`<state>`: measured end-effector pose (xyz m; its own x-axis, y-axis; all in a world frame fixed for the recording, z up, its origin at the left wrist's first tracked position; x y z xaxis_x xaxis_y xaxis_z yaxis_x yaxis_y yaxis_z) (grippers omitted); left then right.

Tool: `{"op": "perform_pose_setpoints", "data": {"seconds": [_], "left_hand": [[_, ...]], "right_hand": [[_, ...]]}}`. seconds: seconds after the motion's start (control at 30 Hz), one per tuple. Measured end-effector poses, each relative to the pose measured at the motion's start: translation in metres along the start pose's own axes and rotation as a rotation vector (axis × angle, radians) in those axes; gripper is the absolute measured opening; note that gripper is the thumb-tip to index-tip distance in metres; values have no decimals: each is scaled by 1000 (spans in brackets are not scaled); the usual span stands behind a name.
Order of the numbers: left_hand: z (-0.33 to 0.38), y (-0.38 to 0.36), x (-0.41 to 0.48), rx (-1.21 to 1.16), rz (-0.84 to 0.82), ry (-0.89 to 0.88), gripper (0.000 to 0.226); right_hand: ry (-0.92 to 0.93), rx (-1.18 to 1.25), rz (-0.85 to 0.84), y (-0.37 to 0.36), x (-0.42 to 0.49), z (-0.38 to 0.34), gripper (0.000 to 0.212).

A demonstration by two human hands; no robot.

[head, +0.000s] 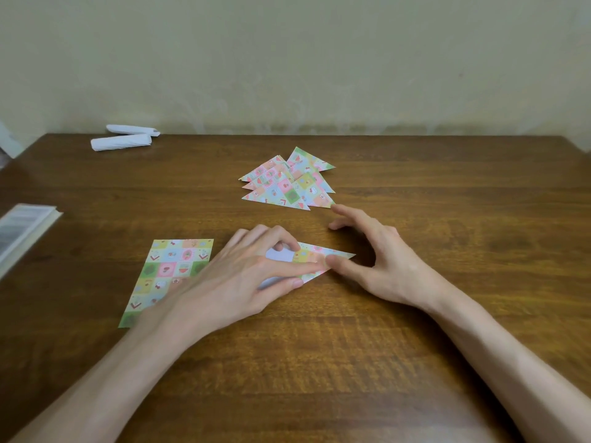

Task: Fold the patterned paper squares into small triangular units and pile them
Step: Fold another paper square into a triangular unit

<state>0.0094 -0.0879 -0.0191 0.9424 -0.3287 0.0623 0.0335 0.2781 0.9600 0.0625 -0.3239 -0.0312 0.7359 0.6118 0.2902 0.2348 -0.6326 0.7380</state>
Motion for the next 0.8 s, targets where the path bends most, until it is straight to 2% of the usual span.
{"op": "perform_pose_setpoints", "data": {"seconds": [0.07,0.3,0.6,0.7,0.8], "left_hand": [[1,1,0,3,-1,-7,38],[-12,4,6,-213,-34,45,37],[-12,3,7,-189,3,75,51],[-11,3,6,-195,7,88,54],[-11,4,5,-195,-2,96,53]], "right_hand": [[38,-74,-6,-3,0,-4,79],[27,-135,-14,-3,2,-10,70],[-17,-210,10,-13,9,-23,94],[-37,-227,-3,-17,11,-23,94],[-52,-149,10,-10,10,-21,84]]}}
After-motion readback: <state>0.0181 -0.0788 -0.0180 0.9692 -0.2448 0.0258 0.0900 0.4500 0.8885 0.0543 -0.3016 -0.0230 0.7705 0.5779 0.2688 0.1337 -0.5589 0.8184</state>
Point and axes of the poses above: each hand's wrist, its own x-axis towards the middle knuckle, its own y-axis out of the back of the hand, z = x × y, the point moved 3 cm from there along x, towards the middle knuckle, and after that the axes turned 13 degrees about y, right-handed, at the moved point
